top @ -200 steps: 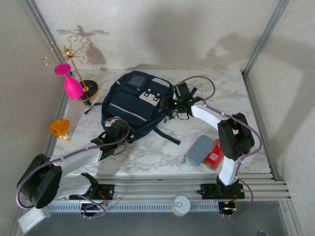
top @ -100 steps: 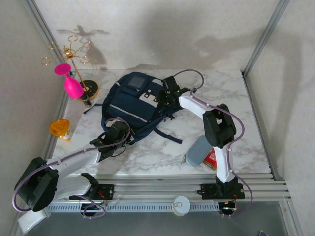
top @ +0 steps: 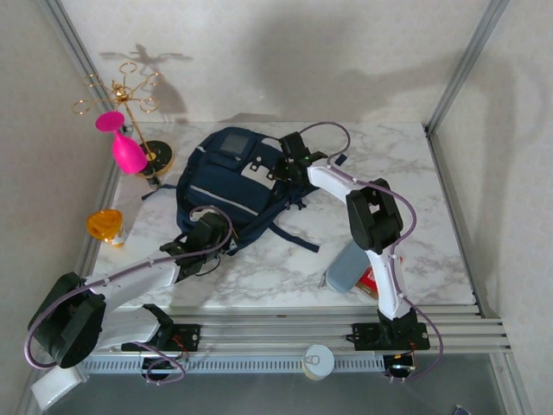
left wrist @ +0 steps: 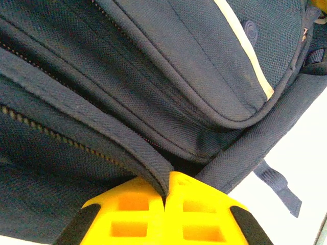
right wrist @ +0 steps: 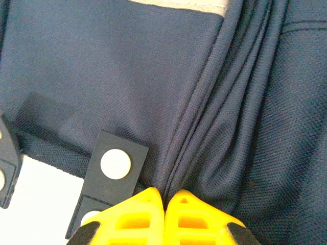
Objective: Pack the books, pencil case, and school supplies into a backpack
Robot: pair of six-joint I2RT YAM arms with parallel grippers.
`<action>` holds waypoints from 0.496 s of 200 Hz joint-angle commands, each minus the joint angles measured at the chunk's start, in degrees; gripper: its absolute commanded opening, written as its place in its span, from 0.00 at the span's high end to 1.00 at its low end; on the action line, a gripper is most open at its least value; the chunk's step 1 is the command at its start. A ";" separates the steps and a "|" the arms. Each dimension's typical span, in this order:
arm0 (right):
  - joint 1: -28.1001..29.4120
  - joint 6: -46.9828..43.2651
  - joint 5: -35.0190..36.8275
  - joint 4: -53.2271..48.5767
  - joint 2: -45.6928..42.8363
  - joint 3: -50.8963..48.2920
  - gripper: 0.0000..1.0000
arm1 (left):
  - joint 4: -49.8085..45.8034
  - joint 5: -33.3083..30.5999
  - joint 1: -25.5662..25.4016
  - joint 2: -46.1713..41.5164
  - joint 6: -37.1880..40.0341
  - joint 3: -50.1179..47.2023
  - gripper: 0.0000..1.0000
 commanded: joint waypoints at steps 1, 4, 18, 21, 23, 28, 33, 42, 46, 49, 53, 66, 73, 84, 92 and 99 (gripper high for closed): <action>-1.76 -2.21 -1.67 5.94 -5.19 -5.46 1.00 | -3.65 -1.62 -0.84 0.81 3.60 1.83 1.00; -1.92 -2.25 -1.94 6.44 -5.76 -6.09 1.00 | -3.56 -1.75 -0.87 1.04 3.78 1.98 1.00; -2.81 -2.35 -3.75 9.08 -9.84 -11.38 1.00 | -2.77 -2.00 -0.83 2.55 5.11 2.99 1.00; -2.96 -2.35 -4.15 9.47 -10.65 -12.52 1.00 | -2.72 -2.06 -0.83 2.92 5.42 3.32 1.00; -3.14 -2.28 -4.39 9.74 -11.21 -13.31 1.00 | -2.63 -2.11 -0.85 3.19 5.61 3.52 1.00; -3.47 -2.03 -5.06 10.43 -12.58 -15.18 1.00 | -2.47 -2.36 -0.79 4.04 6.08 4.23 1.00; -3.89 -1.72 -5.66 11.27 -14.14 -17.78 1.00 | -2.27 -2.66 -0.70 4.92 6.58 4.78 1.00; -4.48 -1.02 -6.48 13.21 -17.09 -22.41 1.00 | -2.06 -3.28 -0.38 6.63 7.57 6.28 1.00; -4.69 -0.68 -6.96 14.18 -18.47 -24.17 1.00 | -2.04 -3.96 -0.24 7.48 7.88 6.96 1.00; -4.75 -0.54 -7.32 14.96 -19.55 -25.88 1.00 | -2.06 -4.61 -0.08 8.12 8.00 7.41 1.00; -4.79 -0.31 -7.71 16.01 -20.97 -27.89 1.00 | -2.00 -5.58 0.16 8.87 8.10 7.95 1.00; -4.86 0.09 -8.52 18.91 -25.02 -32.95 1.00 | -0.34 -6.73 2.07 11.33 8.10 9.11 1.00; -4.85 0.64 -9.39 19.58 -26.72 -35.00 1.00 | 1.03 -5.71 3.62 12.61 8.14 9.78 1.00; -4.77 1.85 -11.74 21.10 -29.30 -38.19 1.00 | 2.89 -4.20 5.89 14.66 8.28 10.99 1.00; -4.78 2.87 -13.52 23.27 -31.17 -40.79 1.00 | 3.67 -4.00 7.12 16.16 8.25 12.11 1.00; -4.81 4.18 -14.65 25.41 -32.41 -43.37 1.00 | 4.44 -4.15 7.87 17.42 8.51 12.95 1.00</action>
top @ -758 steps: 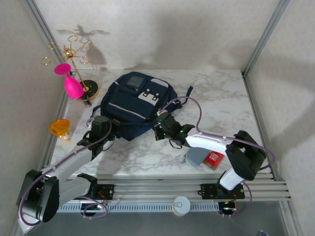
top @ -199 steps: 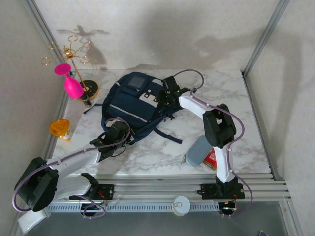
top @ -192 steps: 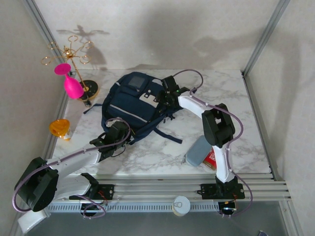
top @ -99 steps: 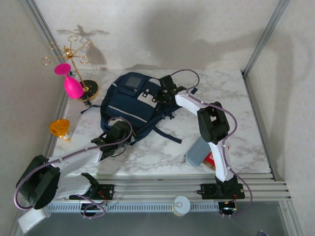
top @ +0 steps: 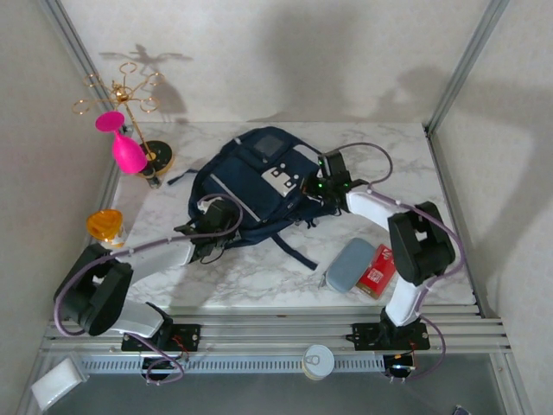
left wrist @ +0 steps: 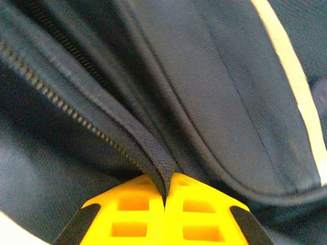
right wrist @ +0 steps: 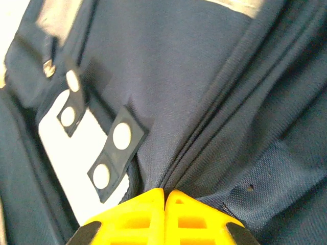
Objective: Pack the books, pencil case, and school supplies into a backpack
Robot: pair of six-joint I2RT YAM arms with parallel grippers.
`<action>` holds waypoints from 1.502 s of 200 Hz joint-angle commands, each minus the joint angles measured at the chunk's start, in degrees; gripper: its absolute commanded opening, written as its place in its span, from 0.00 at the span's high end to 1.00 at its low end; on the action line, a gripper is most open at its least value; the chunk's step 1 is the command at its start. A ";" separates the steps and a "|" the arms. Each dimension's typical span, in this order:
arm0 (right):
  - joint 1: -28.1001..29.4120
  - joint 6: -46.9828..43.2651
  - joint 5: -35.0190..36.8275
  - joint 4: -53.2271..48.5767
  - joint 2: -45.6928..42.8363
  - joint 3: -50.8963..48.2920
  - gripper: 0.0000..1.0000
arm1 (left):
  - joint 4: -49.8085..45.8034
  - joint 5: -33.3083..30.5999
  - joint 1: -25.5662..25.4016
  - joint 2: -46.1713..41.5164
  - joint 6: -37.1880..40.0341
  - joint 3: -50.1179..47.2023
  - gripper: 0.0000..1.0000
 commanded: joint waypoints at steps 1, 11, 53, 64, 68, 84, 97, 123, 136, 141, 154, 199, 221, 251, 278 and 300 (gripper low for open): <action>0.81 2.99 -6.96 7.01 -5.70 -6.48 1.00 | 6.51 -2.12 3.76 3.77 1.68 4.05 1.00; 0.81 4.56 -8.85 9.92 -7.10 -8.86 1.00 | 7.83 -2.36 4.56 5.81 1.91 5.25 1.00; 1.44 8.61 -11.81 16.22 -12.19 -12.85 1.00 | 8.90 0.05 6.13 10.96 3.30 9.27 0.87; 1.39 7.80 -8.90 12.13 -12.55 -12.05 1.00 | 7.60 0.03 6.13 9.56 3.71 9.26 0.76; 1.17 7.53 -7.73 10.66 -12.53 -11.66 1.00 | 6.79 -0.01 6.13 8.99 3.80 9.36 0.69; -0.10 7.02 -5.43 6.95 -12.14 -10.40 1.00 | 2.09 -1.51 6.05 6.35 4.07 9.96 0.54; -0.72 5.97 -1.20 2.70 -11.33 -8.53 0.91 | -0.38 -2.76 5.34 2.97 2.98 9.14 0.50; -0.75 5.01 2.89 -2.46 -7.00 -3.48 0.72 | -1.41 -3.15 2.17 -2.69 -0.23 6.83 0.45; -0.77 6.77 3.14 -2.70 -5.31 -2.13 0.65 | -1.33 -3.81 0.19 -4.05 -1.67 6.33 0.44; -0.70 7.28 2.97 -2.82 -4.40 -1.46 0.61 | -1.21 -3.83 -0.44 -4.29 -2.29 6.21 0.43; -0.04 7.94 2.96 -4.00 -1.71 1.18 0.56 | 0.24 -3.11 -1.96 -4.69 -3.50 5.96 0.42; 1.40 9.24 2.39 -6.39 5.76 8.47 0.54 | 3.15 -2.35 -4.67 -3.19 -6.23 5.58 0.41; 2.47 8.96 2.50 -7.44 8.31 11.24 0.55 | 4.09 -1.54 -5.31 -2.29 -6.60 5.94 0.41; 2.66 10.30 2.36 -8.66 11.87 14.07 0.54 | 4.93 -0.81 -6.07 -0.67 -7.30 6.54 0.41; 3.63 11.62 4.42 -10.60 13.59 16.41 0.56 | 4.57 -0.97 -6.61 -0.02 -7.81 7.31 0.41; 5.05 14.29 7.24 -11.69 12.46 15.26 0.54 | 4.11 -1.81 -6.70 0.41 -7.32 7.77 0.41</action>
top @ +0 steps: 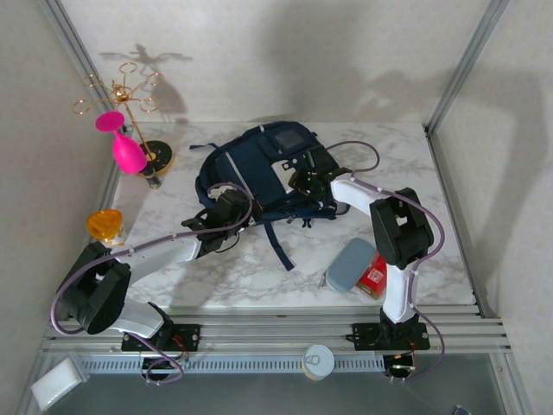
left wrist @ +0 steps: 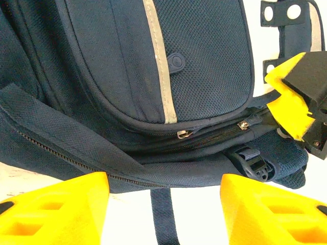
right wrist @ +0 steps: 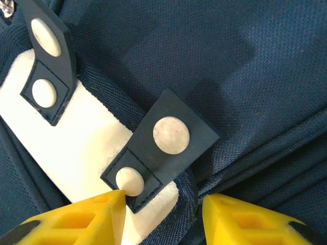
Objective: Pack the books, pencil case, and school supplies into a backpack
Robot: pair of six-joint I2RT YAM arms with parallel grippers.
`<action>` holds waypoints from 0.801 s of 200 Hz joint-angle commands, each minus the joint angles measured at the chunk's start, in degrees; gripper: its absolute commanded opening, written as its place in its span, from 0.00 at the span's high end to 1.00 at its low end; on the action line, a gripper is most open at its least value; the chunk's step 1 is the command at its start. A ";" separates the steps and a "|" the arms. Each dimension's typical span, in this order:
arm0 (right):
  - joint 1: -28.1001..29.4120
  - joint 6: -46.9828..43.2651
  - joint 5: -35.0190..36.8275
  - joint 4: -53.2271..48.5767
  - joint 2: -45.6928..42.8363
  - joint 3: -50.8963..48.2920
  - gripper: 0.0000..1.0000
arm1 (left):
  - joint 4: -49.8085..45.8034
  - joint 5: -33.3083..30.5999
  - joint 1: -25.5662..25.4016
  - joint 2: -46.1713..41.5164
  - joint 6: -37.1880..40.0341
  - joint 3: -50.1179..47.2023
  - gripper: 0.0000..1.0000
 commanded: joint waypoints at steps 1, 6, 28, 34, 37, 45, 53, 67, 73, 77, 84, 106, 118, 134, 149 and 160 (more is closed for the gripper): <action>2.55 3.57 2.58 -0.75 0.19 0.45 0.54 | 0.19 -0.59 -0.40 0.64 -0.32 1.41 0.41; 2.89 4.42 2.78 -0.31 -0.27 -0.36 0.53 | 0.17 -0.80 -0.40 0.95 -0.17 1.38 0.41; 4.06 7.95 3.41 0.31 -1.28 -2.32 0.52 | -0.32 -0.94 -0.40 3.66 0.80 2.14 0.41; 4.27 8.50 3.63 0.56 -1.19 -2.47 0.52 | 0.00 -0.96 -0.49 4.52 0.80 1.61 0.41; 4.37 8.81 3.73 0.58 -1.03 -2.47 0.52 | 0.24 -1.00 -0.57 4.87 0.67 1.22 0.42; 4.39 9.75 3.84 0.44 -0.46 -2.35 0.51 | 1.36 -0.70 -0.58 5.99 -0.01 -0.33 0.43; 4.30 10.62 3.54 0.71 0.37 -2.26 0.50 | 2.53 -0.13 -0.49 6.99 -0.63 -1.62 0.44; 4.08 11.40 2.49 3.01 1.94 -1.98 0.50 | 3.09 -0.03 -0.55 8.68 -1.18 -2.41 0.49; 4.03 11.53 1.62 3.81 2.65 -1.49 0.50 | 3.01 -0.33 -0.49 9.17 -1.35 -2.68 0.52; 3.95 11.57 1.14 4.07 3.23 -0.98 0.50 | 2.88 -0.66 -0.51 9.47 -1.56 -2.92 0.53; 3.96 11.59 0.70 4.00 4.20 0.21 0.52 | 2.30 -1.42 -0.49 9.90 -2.03 -3.21 0.56; 3.86 11.27 0.12 4.61 4.88 2.44 0.63 | 1.67 -2.52 -0.49 10.28 -2.41 -4.27 0.59; 3.69 11.44 0.02 5.77 4.03 2.40 0.70 | 1.36 -2.93 -0.43 11.04 -2.29 -4.42 0.60; 3.04 12.46 -0.67 7.55 2.63 1.70 0.81 | 0.22 -3.24 -0.40 12.63 -1.77 -3.55 0.60; 2.26 13.43 -1.71 9.79 1.31 0.39 0.91 | -0.34 -3.94 -0.32 13.43 -1.57 -2.91 0.60; 1.77 13.65 -2.57 11.40 0.48 -0.50 0.96 | -0.10 -4.08 -0.36 13.55 -1.38 -2.67 0.61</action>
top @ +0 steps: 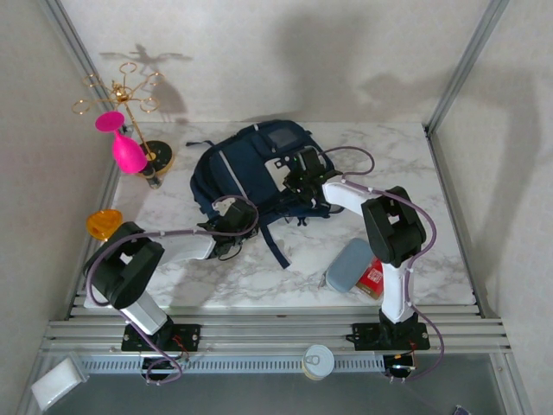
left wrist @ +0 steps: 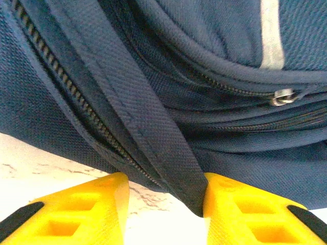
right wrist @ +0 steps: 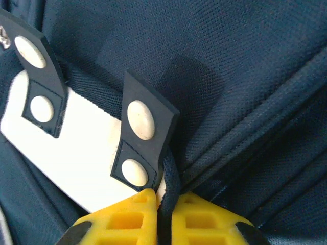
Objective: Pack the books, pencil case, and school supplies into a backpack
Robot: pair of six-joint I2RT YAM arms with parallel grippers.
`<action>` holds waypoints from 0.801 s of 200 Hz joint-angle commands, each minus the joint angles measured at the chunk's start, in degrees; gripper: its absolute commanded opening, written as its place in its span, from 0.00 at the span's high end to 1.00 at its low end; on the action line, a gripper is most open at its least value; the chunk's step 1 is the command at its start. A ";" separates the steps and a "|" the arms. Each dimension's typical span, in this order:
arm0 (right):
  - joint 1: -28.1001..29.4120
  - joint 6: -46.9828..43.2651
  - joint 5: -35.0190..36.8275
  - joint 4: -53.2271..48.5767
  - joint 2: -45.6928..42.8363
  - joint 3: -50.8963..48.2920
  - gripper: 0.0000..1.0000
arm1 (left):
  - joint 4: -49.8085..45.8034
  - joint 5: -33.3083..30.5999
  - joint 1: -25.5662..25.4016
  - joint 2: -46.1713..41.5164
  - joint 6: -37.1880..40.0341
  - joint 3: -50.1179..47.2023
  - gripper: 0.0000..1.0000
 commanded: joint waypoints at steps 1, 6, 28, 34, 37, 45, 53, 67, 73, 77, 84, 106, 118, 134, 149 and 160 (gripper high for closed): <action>-0.63 1.34 -3.62 6.00 -2.14 -1.48 0.96 | -4.57 -1.66 -0.25 1.81 0.44 0.17 0.61; -0.88 1.27 -4.12 6.60 -2.37 -1.80 0.97 | -4.43 -1.57 -0.19 1.86 0.61 0.31 0.61; -1.88 -1.00 -6.36 11.32 -3.39 -3.85 1.00 | -5.37 -1.70 -0.14 2.50 1.22 1.31 0.61; -2.18 -1.26 -7.64 12.51 -3.59 -4.46 1.00 | -5.44 -1.72 -0.06 2.58 1.34 1.42 0.61; -2.32 -1.48 -8.41 13.28 -3.72 -4.69 1.00 | -5.46 -1.74 -0.05 2.61 1.29 1.42 0.61; -2.50 -1.64 -10.17 14.65 -4.15 -5.16 1.00 | -5.35 -1.74 0.02 2.57 1.37 1.42 0.61; -2.66 -1.28 -10.79 15.05 -4.97 -5.64 1.00 | -5.39 -1.51 0.11 2.50 1.44 1.42 0.61; -2.70 -0.81 -12.65 19.09 -7.48 -8.00 1.00 | -5.65 -1.30 0.16 2.31 1.62 1.65 0.61; -2.70 -0.65 -13.08 20.34 -8.63 -8.97 1.00 | -5.70 -1.30 0.11 2.24 1.78 1.73 0.61; -2.70 -0.55 -13.29 20.80 -9.42 -9.50 1.00 | -5.61 -1.35 0.21 2.10 1.99 1.70 0.60; -2.79 -0.20 -13.77 21.46 -10.80 -10.51 1.00 | -5.33 -1.31 0.21 1.92 2.50 1.78 0.60; -3.49 0.90 -16.81 26.04 -14.76 -15.45 1.00 | -4.99 -0.60 0.90 2.13 4.04 2.49 0.60; -3.39 0.48 -15.48 24.94 -17.15 -17.34 1.00 | -4.63 -0.38 1.17 2.13 4.88 3.02 0.60; -3.23 1.80 -14.68 24.65 -20.12 -20.70 1.00 | -3.41 0.60 1.53 2.19 5.96 3.72 0.60; -2.73 3.37 -14.89 27.49 -22.03 -23.62 1.00 | -3.07 0.68 1.91 1.99 7.31 4.83 0.60; -2.25 3.92 -14.09 27.11 -23.30 -24.59 1.00 | -2.66 0.84 2.44 1.51 8.31 5.59 0.60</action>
